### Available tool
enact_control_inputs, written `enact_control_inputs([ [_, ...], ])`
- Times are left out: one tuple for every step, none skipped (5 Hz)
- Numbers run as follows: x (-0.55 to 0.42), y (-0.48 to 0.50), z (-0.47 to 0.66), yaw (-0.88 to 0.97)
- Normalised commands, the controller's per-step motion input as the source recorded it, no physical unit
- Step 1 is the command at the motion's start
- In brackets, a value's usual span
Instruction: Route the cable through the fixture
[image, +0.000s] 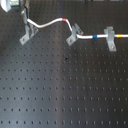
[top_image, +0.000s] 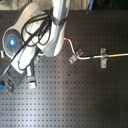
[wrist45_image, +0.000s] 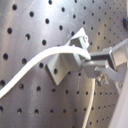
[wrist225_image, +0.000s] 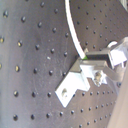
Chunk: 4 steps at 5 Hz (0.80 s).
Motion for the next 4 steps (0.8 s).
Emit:
enact_control_inputs([
  [-0.058, 0.044, -0.22, 0.78],
  [0.003, -0.003, 0.01, 0.70],
  [0.004, -0.005, 0.03, 0.72],
  [0.005, -0.007, 0.03, 0.73],
])
